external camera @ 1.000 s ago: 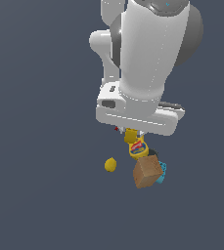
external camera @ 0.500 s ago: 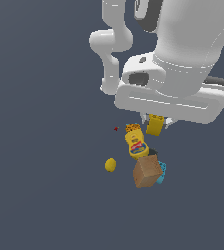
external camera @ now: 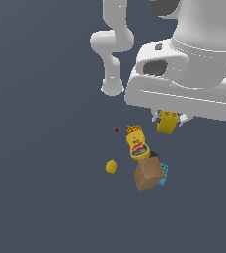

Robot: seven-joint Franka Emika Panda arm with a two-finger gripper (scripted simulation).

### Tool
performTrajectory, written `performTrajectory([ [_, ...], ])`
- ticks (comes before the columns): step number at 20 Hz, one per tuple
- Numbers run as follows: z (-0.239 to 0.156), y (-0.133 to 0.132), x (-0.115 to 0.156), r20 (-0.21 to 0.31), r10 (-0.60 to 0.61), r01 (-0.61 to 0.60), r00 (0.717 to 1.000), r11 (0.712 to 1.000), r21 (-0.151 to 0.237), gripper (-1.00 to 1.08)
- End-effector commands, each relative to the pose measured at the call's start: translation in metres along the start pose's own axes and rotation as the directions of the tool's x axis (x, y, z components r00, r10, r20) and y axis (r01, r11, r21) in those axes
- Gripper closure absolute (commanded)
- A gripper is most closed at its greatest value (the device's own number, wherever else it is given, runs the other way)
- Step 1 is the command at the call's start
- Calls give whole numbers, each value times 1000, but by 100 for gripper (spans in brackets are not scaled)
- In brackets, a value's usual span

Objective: Pick up a designated object from a clutter of objects.

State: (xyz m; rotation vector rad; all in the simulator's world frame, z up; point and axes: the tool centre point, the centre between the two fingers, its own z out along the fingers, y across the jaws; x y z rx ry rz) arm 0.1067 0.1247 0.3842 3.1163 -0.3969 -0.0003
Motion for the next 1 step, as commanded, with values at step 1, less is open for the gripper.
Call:
performTrajectory([
  [1,-2,-1,0,0,0,0,1000,1000,0,108],
])
